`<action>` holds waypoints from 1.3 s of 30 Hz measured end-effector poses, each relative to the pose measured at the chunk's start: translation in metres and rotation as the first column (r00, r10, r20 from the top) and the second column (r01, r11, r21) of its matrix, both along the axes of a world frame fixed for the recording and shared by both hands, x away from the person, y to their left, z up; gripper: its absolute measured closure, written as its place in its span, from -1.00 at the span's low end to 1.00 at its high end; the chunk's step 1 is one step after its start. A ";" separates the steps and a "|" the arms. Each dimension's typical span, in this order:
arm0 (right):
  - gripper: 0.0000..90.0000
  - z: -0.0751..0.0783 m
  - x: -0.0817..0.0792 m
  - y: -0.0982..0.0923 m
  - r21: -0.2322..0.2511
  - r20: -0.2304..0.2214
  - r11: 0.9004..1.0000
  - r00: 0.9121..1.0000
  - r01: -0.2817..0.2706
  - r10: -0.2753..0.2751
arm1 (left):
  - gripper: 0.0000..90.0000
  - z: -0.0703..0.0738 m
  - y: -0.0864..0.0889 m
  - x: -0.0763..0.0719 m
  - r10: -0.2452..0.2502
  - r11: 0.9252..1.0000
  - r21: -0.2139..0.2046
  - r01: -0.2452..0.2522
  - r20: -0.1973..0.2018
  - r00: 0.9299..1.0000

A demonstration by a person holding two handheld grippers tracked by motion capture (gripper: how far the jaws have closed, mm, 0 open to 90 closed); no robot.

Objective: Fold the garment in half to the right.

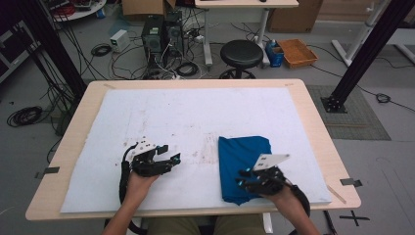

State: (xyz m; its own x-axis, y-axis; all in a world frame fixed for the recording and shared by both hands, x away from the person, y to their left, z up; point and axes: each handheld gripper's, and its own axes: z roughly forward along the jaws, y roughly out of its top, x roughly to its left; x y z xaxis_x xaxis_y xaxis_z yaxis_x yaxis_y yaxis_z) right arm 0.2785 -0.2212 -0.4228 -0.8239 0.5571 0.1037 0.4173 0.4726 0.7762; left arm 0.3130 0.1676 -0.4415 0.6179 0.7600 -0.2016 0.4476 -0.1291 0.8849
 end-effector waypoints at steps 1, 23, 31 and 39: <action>0.41 0.002 0.003 -0.006 -0.004 0.010 0.999 0.999 0.045 -0.045 | -0.21 0.000 0.000 0.000 -0.001 1.000 0.002 0.001 0.001 1.000; -0.53 0.005 0.066 -0.081 0.075 0.101 0.909 0.904 0.410 -0.416 | -0.44 0.007 0.008 0.001 0.001 0.999 -0.044 0.003 0.091 0.996; -0.55 0.004 0.035 -0.099 0.111 0.193 0.923 0.903 0.368 -0.383 | -0.47 0.011 0.017 0.003 -0.002 0.999 -0.045 0.007 0.111 0.994; -0.55 0.008 0.018 -0.123 0.126 0.214 0.896 0.870 0.425 -0.443 | -0.47 0.013 0.030 0.003 0.014 0.999 -0.049 -0.008 0.127 0.992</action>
State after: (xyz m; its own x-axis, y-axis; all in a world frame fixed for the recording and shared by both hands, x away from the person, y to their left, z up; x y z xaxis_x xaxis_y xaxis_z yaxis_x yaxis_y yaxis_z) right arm 0.2962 -0.3444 -0.4147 -0.5058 0.8626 -0.0061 0.3721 0.2245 0.9006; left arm 0.3161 0.1971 -0.4290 0.6323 0.7583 -0.1584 0.3323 -0.0809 0.9397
